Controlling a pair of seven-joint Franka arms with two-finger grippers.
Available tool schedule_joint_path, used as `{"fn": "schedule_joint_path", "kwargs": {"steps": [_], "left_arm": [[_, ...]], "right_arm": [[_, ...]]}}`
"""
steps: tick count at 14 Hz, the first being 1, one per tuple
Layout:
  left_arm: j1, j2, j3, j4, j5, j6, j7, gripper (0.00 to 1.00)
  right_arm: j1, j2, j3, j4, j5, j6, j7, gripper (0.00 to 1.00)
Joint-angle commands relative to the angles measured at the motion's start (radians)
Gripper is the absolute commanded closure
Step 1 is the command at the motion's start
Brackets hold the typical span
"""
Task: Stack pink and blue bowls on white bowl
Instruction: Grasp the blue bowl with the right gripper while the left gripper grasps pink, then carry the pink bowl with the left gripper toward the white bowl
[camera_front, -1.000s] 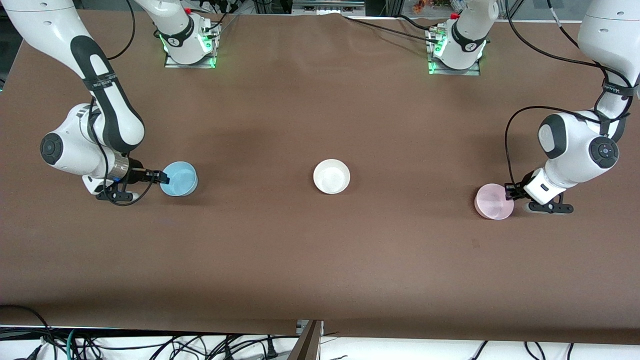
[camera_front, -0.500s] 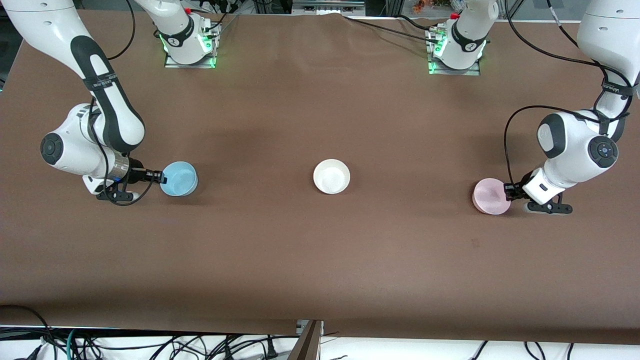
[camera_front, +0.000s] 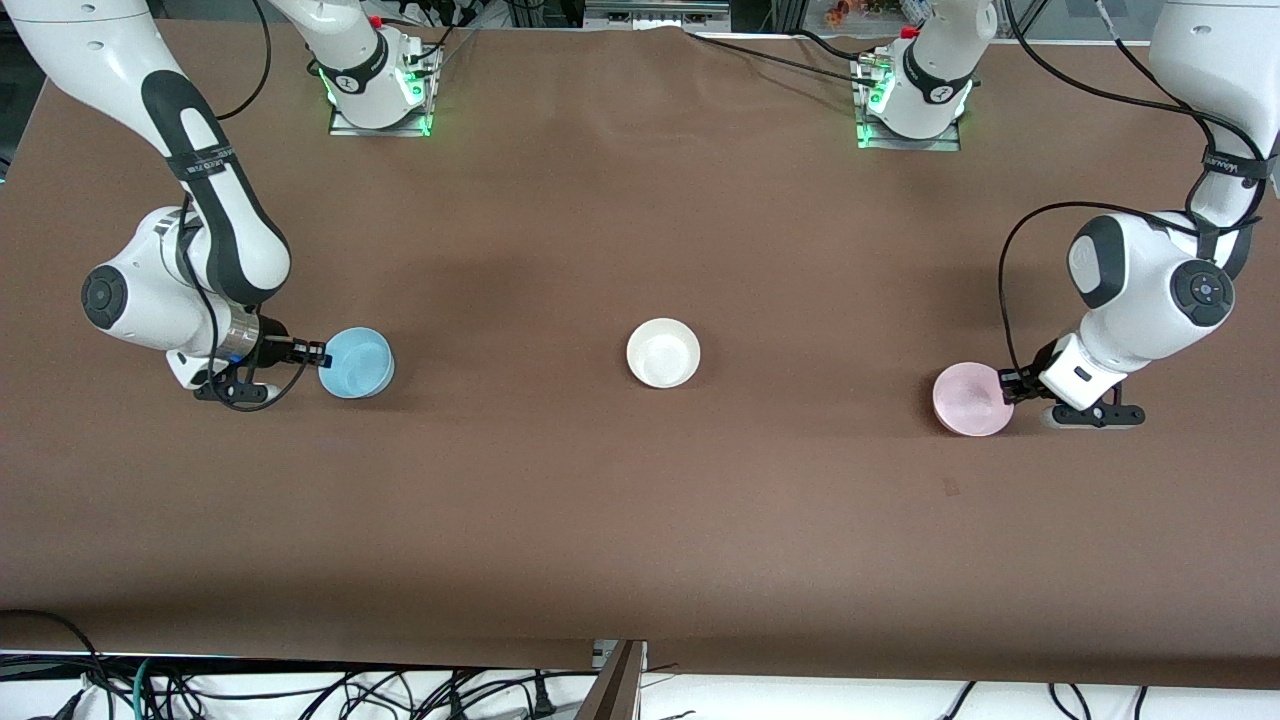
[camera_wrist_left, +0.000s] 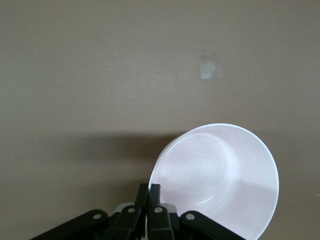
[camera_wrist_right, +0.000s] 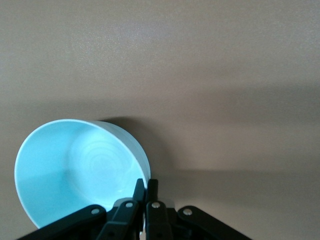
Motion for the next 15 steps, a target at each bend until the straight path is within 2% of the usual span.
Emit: {"fn": "schedule_joint_path", "kwargs": {"steps": [1,4,8,10,12,15], "left_arm": [[-0.004,-0.048,-0.056,0.016,-0.025,-0.087,-0.11,1.0],[-0.004,-0.067,-0.16,0.046,-0.027,-0.135,-0.286,1.0],[-0.008,-0.067,-0.335,0.072,-0.025,-0.135,-0.582,1.0],[-0.014,-0.067,-0.398,0.073,-0.024,-0.135,-0.693,1.0],[-0.027,-0.064,-0.443,0.073,-0.016,-0.129,-0.811,1.0],[-0.11,-0.061,-0.448,0.073,-0.013,-0.121,-0.94,1.0]], "right_arm": [[-0.008,-0.014,0.012,0.002,0.024,-0.002,-0.019,1.0],[-0.005,-0.02,0.013,0.07,0.024,-0.125,-0.011,1.0],[0.01,-0.022,0.029,0.182,0.024,-0.294,-0.006,1.0],[0.016,-0.022,0.033,0.213,0.024,-0.321,-0.006,1.0],[0.044,-0.022,0.033,0.235,0.024,-0.325,0.012,1.0],[0.085,-0.019,0.033,0.29,0.024,-0.394,0.076,1.0]]}}
